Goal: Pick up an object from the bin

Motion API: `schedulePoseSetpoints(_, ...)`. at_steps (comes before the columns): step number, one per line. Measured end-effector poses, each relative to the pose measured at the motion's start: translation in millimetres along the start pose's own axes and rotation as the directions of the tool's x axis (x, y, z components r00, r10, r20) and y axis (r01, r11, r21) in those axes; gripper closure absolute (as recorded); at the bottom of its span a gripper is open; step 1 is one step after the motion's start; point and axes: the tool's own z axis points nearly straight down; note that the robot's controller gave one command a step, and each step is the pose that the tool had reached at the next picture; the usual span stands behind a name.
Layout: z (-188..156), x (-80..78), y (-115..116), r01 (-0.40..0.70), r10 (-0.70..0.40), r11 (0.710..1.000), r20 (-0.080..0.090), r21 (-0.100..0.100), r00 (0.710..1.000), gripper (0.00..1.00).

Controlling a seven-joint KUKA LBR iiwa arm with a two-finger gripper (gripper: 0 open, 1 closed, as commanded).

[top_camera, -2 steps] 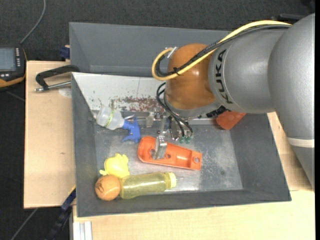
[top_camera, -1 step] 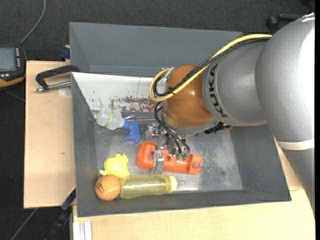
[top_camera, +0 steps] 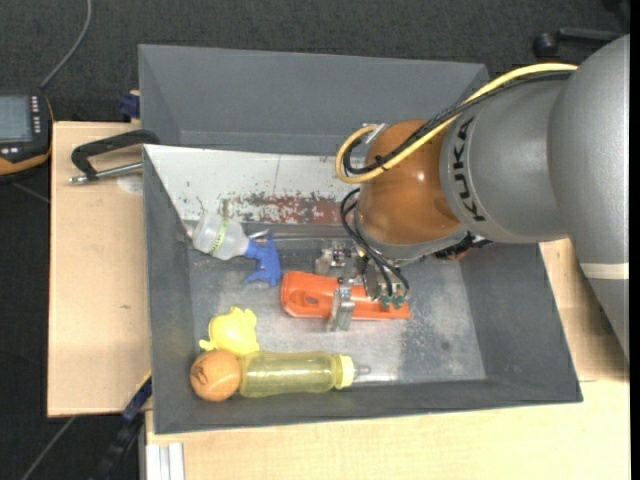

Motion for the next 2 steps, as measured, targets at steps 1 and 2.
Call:
schedulePoseSetpoints(1,0.0,0.0,0.1,0.000,0.000,1.000,0.000,0.000,1.000,1.00)
schedulePoseSetpoints(2,0.0,0.1,0.1,0.000,0.000,1.000,0.000,0.000,1.000,1.00)
